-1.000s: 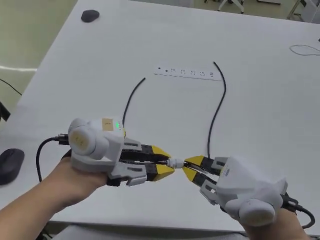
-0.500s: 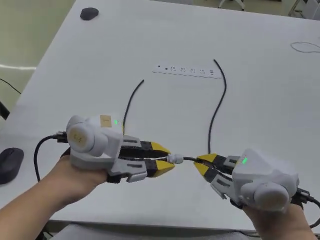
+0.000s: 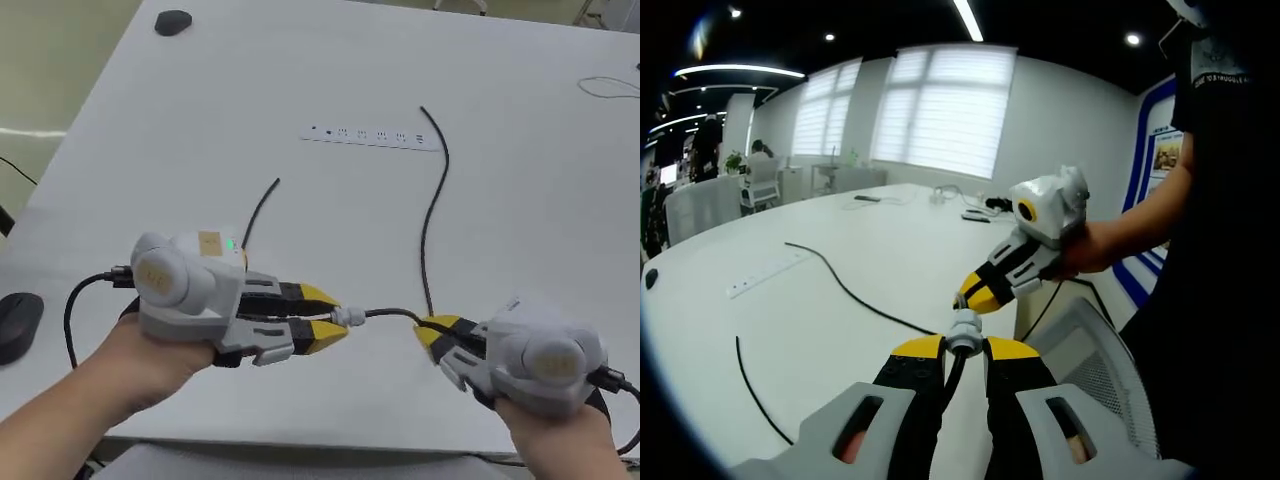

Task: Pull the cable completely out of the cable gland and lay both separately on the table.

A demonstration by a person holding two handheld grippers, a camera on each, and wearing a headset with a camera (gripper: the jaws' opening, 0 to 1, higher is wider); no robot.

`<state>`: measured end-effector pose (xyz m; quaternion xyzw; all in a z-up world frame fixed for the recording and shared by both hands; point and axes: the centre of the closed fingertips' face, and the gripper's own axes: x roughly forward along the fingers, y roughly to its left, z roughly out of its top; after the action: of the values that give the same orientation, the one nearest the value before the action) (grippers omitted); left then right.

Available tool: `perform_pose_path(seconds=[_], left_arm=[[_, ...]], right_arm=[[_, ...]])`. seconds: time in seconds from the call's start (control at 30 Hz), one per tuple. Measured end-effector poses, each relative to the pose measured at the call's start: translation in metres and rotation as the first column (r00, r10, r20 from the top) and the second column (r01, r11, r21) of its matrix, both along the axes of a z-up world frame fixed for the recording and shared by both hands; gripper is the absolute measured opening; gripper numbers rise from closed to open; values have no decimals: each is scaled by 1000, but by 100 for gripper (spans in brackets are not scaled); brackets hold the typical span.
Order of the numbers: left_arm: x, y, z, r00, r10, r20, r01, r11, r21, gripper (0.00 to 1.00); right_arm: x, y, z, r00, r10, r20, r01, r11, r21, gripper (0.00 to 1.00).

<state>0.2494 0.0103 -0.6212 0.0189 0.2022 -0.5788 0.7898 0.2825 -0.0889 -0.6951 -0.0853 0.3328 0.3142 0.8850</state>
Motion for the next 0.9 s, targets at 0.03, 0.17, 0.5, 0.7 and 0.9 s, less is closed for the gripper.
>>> perform_pose_path(seconds=[0.03,0.17,0.5,0.7,0.9], left_arm=[[-1,0,-1,1000,-2,-1,2,1000,2,15],[-4,-2,-3,1000,-3,-8,3,1000,4,15],[-2,2,-5,1000,11,-22,-11,1000,14,15],[2,4,-5,1000,22,-23,-21,1000,13,15],[3,8,-5,999,16,-30,-15,1000,23,15]], right_arm=[[0,-5,-5,998,-40,-43,41,999,30,0],[0,-12,-9,998,-50,-47,51,998,26,0],[-4,-9,-6,998,-52,-42,54,996,68,2],[-8,-3,2,999,-29,-42,32,997,68,3],[-13,16,21,998,58,-1,-58,998,31,13]])
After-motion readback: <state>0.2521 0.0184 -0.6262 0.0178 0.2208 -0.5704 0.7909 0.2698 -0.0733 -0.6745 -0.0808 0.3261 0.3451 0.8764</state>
